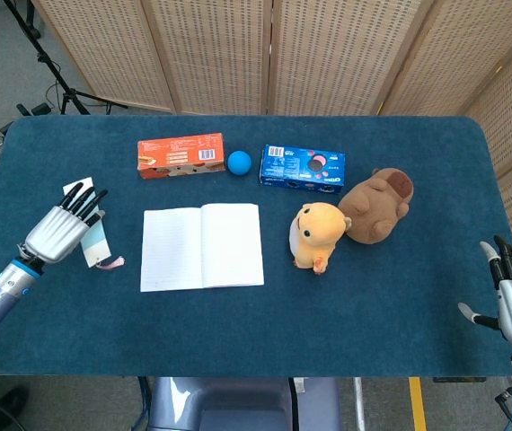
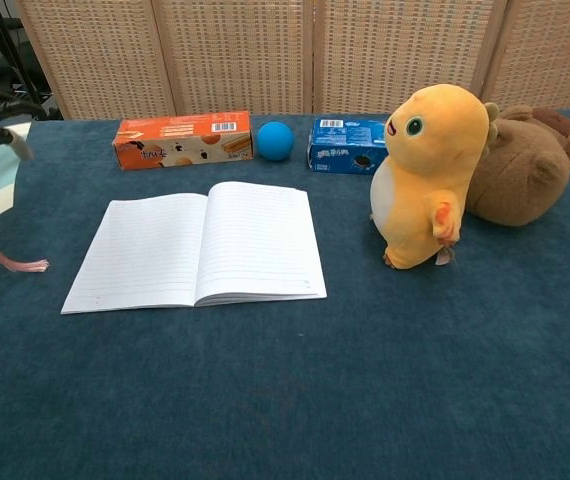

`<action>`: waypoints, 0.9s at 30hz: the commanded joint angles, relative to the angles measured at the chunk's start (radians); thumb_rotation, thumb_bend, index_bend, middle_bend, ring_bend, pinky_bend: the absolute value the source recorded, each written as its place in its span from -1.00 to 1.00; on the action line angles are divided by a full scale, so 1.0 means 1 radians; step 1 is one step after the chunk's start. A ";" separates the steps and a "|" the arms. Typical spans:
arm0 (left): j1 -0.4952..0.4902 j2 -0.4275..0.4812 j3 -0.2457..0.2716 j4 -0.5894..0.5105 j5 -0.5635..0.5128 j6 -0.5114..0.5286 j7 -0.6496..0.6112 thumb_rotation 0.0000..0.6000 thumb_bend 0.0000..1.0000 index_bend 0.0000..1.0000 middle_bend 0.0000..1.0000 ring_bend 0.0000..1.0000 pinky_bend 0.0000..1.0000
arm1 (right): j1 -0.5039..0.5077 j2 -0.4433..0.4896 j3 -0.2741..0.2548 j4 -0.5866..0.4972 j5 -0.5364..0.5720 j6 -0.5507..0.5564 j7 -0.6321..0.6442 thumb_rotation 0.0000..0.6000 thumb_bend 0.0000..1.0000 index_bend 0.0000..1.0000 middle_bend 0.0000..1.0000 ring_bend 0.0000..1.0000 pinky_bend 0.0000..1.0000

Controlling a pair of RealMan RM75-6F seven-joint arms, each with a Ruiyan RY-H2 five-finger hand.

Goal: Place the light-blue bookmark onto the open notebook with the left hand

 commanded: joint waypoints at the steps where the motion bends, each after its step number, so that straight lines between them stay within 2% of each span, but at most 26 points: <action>1: -0.063 0.047 -0.023 -0.094 0.064 0.101 0.071 1.00 -0.58 0.22 -1.00 -1.00 -1.00 | 0.000 0.002 0.000 -0.001 0.000 0.000 0.003 1.00 -1.00 -1.00 -1.00 -1.00 -1.00; 4: -0.108 0.082 -0.056 -0.228 0.070 0.116 0.096 1.00 -0.59 0.22 -1.00 -1.00 -1.00 | 0.000 0.003 0.002 0.000 0.003 -0.002 0.007 1.00 -1.00 -1.00 -1.00 -1.00 -1.00; 9: -0.172 0.178 -0.100 -0.554 0.086 0.077 0.218 1.00 -0.59 0.22 -1.00 -1.00 -1.00 | 0.000 0.008 0.005 0.003 0.009 -0.005 0.022 1.00 -1.00 -1.00 -1.00 -1.00 -1.00; 15: -0.198 0.238 -0.094 -0.821 0.106 -0.004 0.324 1.00 -0.59 0.22 -1.00 -1.00 -1.00 | 0.001 0.014 0.006 0.008 0.009 -0.010 0.042 1.00 -1.00 -1.00 -1.00 -1.00 -1.00; 21: -0.195 0.231 -0.055 -0.896 0.140 -0.057 0.365 1.00 -0.59 0.22 -1.00 -1.00 -1.00 | 0.000 0.017 0.006 0.010 0.007 -0.009 0.052 1.00 -1.00 -1.00 -1.00 -1.00 -1.00; 27: -0.191 0.176 -0.037 -0.838 0.123 -0.124 0.396 1.00 -0.59 0.22 -1.00 -1.00 -1.00 | 0.001 0.017 0.003 0.010 0.004 -0.012 0.050 1.00 -1.00 -1.00 -1.00 -1.00 -1.00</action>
